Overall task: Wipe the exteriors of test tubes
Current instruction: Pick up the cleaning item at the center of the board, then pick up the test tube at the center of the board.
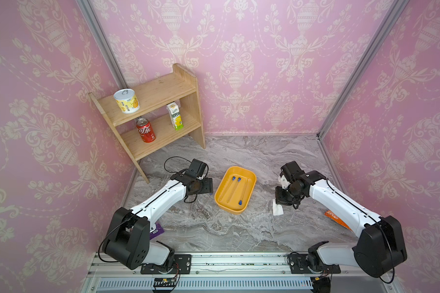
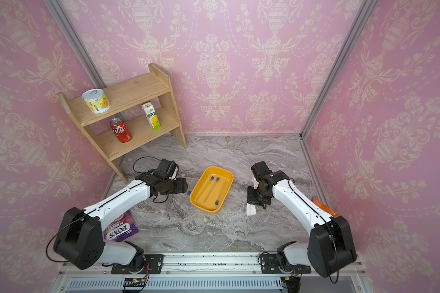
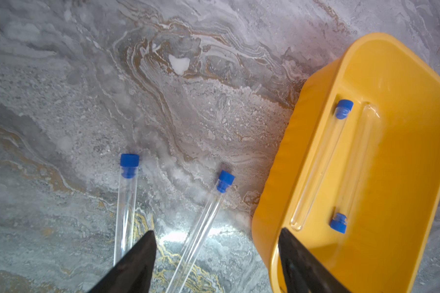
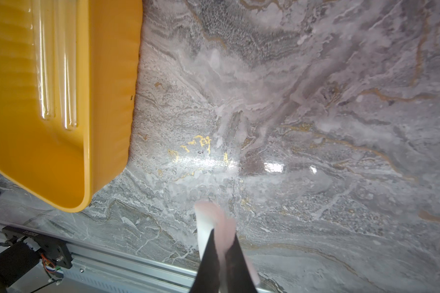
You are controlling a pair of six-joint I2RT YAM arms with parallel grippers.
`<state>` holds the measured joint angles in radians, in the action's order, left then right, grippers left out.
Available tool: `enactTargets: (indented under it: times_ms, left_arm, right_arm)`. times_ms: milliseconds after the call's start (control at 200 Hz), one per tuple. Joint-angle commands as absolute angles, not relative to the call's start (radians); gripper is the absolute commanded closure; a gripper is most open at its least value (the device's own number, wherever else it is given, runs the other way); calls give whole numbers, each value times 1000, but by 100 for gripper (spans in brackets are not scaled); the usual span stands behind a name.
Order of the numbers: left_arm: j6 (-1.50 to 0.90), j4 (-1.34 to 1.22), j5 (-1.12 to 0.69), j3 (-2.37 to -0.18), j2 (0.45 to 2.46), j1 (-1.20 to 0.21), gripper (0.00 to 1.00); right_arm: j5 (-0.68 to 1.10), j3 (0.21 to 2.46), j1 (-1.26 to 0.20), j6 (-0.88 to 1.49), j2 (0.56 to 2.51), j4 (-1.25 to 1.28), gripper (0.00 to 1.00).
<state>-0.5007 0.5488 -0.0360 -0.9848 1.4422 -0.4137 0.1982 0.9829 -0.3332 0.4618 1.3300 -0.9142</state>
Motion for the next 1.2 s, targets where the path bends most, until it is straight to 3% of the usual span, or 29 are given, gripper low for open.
enactTargets:
  times_ms: [0,395,1196]
  left_arm:
    - [-446,658,69,-1054,1487,-387,26]
    - [-387,745,81,-1150,1655,-282,36]
    - [-353,688,17,-1186,1830,-232,63]
  right_arm:
    - [256,994,-314,417,1308,-957,100]
    - [353,1010,-311,394,1299,-924,100]
    - [391,972,-288,355,1302,-887,100]
